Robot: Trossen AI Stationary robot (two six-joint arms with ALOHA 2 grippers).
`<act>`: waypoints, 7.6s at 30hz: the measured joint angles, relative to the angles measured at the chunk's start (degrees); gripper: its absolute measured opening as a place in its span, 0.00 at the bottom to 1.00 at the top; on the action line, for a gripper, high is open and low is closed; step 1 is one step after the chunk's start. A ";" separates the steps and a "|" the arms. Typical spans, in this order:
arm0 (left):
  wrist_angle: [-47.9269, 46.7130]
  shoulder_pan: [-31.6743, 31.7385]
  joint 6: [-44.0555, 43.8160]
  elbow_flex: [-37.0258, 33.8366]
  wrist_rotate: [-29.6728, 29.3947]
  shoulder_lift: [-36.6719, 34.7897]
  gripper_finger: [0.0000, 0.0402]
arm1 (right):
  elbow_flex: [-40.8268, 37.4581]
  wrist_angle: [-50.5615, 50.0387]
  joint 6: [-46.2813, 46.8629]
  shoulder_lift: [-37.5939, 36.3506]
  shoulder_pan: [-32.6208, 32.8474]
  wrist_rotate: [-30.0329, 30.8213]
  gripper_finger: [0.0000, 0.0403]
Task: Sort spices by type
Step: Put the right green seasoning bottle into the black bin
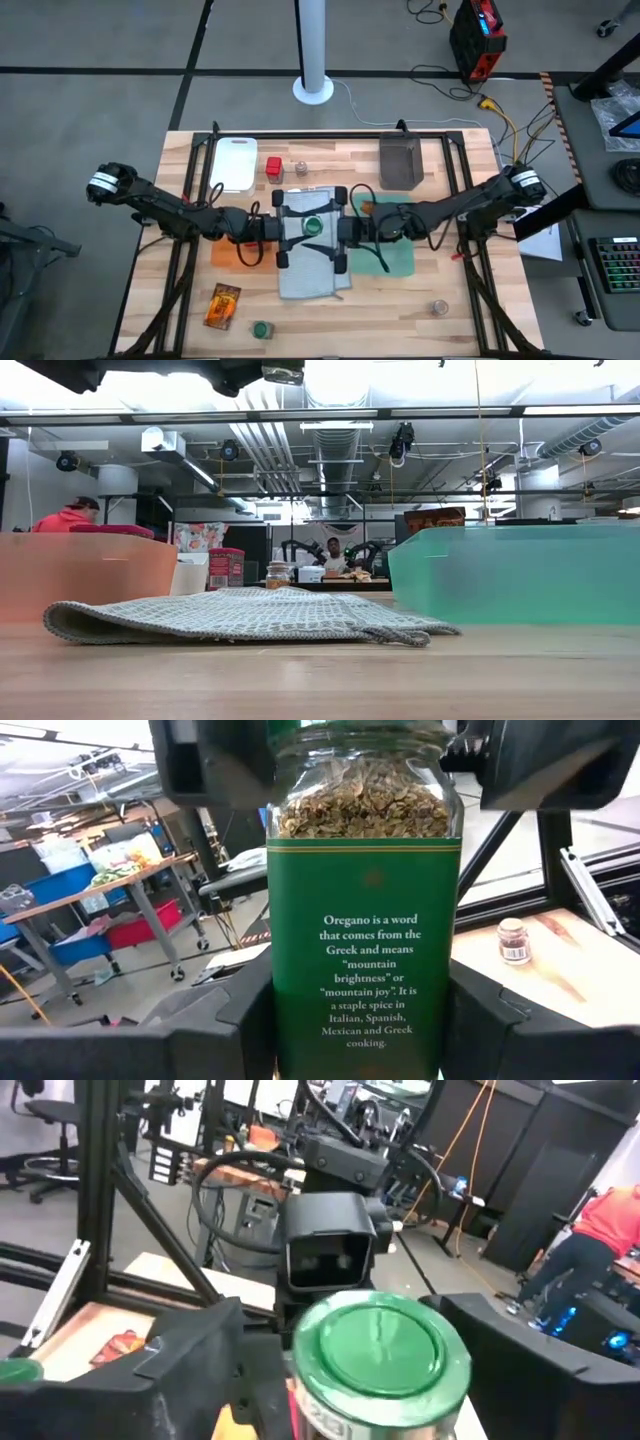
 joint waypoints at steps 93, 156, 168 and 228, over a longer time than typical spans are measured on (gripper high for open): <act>-3.61 -1.07 0.97 -0.09 -26.15 -3.37 0.92 | -31.52 -12.29 65.23 2.06 -39.66 53.17 0.49; -4.99 -1.07 1.20 -0.09 -28.04 -3.37 0.92 | -5.61 -59.76 36.76 -7.71 -50.13 1.70 0.04; -5.77 -1.07 1.35 -0.09 -28.04 -3.37 0.92 | 13.07 -84.18 39.66 9.55 -50.13 6.93 0.02; -6.61 -1.09 0.11 -0.09 -28.06 -3.37 0.92 | 9.42 -79.17 37.16 10.76 -51.60 10.01 0.02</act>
